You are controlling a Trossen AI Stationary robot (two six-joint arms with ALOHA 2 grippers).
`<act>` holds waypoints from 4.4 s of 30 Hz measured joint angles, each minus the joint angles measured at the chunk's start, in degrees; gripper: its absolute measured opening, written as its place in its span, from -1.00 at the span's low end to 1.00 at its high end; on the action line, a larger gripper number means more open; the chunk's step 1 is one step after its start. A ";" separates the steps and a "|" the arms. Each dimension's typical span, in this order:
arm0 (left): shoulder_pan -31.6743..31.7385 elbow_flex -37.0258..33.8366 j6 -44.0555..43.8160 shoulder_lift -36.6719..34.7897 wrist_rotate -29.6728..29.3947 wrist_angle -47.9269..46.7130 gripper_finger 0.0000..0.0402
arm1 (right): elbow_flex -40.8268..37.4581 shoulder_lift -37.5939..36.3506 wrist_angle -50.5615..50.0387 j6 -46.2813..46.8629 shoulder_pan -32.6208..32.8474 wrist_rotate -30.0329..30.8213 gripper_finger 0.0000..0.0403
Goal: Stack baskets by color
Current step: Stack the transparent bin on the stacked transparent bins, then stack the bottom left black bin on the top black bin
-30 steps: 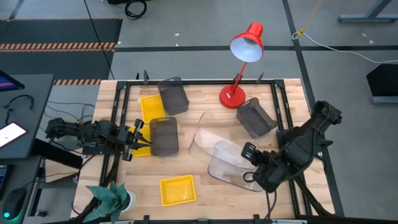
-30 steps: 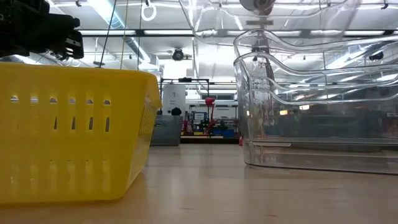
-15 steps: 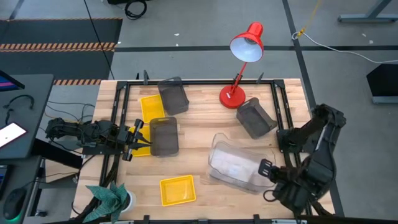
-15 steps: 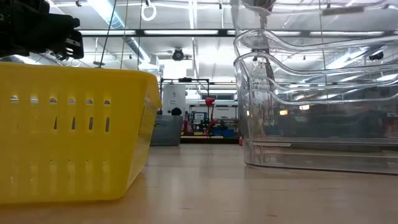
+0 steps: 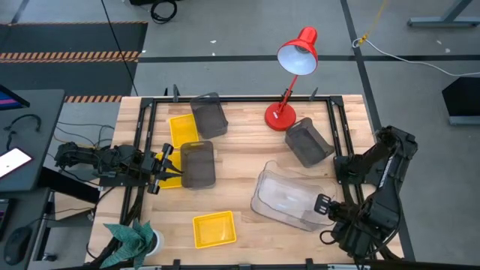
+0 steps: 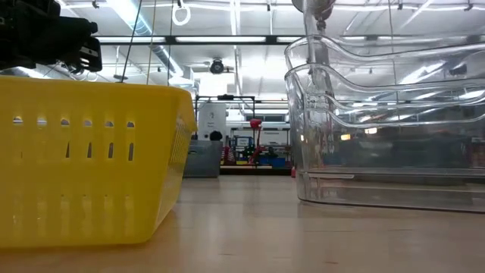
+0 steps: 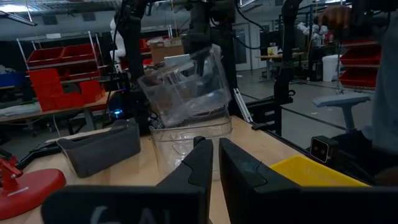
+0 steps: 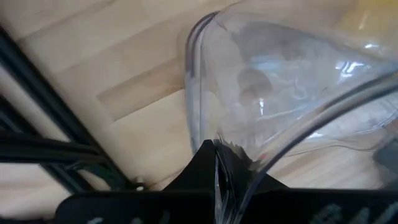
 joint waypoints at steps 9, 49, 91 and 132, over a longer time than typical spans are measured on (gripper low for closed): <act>0.00 0.01 -0.02 0.00 0.01 0.00 -0.86 | -2.51 -2.26 -0.06 -3.08 0.04 -3.21 -0.98; -0.02 0.00 -0.02 0.00 -0.01 0.00 -0.86 | -13.92 -3.16 0.05 -4.77 -1.50 -4.65 -0.34; 0.00 0.01 -0.01 0.00 0.00 0.33 -0.82 | -12.91 -20.77 62.19 -4.25 -40.01 12.38 -0.35; 0.17 1.62 -34.60 0.38 -12.41 5.30 -0.92 | -33.57 -27.26 83.64 8.66 -32.91 32.94 -0.36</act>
